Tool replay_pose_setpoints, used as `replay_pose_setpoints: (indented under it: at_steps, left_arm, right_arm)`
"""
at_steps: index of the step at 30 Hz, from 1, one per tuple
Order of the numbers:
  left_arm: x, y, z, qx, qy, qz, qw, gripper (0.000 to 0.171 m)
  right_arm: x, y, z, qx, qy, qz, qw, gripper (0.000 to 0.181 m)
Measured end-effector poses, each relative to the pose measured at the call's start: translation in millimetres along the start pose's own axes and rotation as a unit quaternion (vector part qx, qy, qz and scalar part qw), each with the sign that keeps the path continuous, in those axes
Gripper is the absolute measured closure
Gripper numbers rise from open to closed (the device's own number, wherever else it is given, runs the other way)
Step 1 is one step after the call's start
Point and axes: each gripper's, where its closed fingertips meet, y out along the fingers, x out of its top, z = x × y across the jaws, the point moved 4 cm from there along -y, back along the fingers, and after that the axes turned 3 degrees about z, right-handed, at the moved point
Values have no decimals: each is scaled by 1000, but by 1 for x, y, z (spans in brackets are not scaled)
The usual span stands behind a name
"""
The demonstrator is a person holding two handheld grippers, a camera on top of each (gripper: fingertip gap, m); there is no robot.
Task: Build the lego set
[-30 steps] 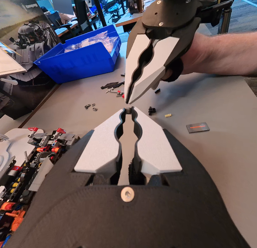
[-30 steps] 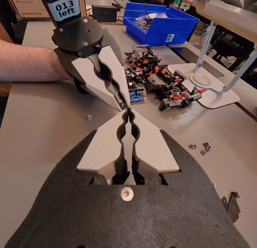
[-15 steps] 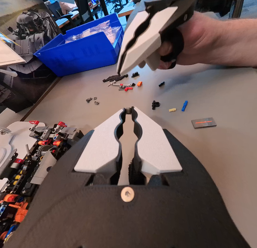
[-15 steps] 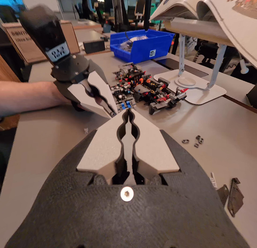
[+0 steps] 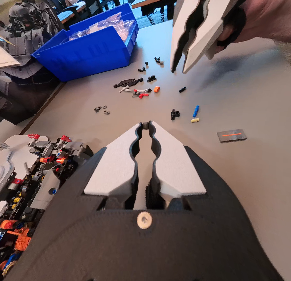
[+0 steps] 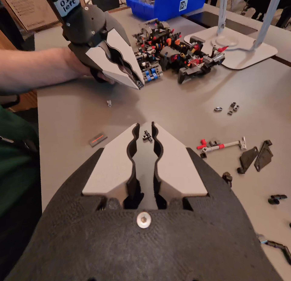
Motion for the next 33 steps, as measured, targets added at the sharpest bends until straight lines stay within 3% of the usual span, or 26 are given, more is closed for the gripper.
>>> replay_pose_setpoints:
  at_steps: [4, 9, 18, 27, 33]
  left_arm:
    - [-1, 5, -4, -1, 11, 11, 1000, 166]
    - [-1, 5, -2, 8, 11, 9, 1000, 166]
    - [2, 1, 7, 31, -3, -14, 999, 166]
    - [4, 0, 12, 39, -11, -26, 999, 166]
    - [4, -2, 15, 39, -22, -34, 998, 166]
  right_arm:
    - [13, 3, -7, -14, -1, -6, 1000, 151]
    - [67, 11, -34, -63, -48, -30, 996, 124]
    - [169, 24, -136, -179, -62, -101, 977, 84]
    - [240, 51, -248, -263, -81, -125, 953, 65]
    - [248, 79, -289, -277, -93, -81, 953, 67]
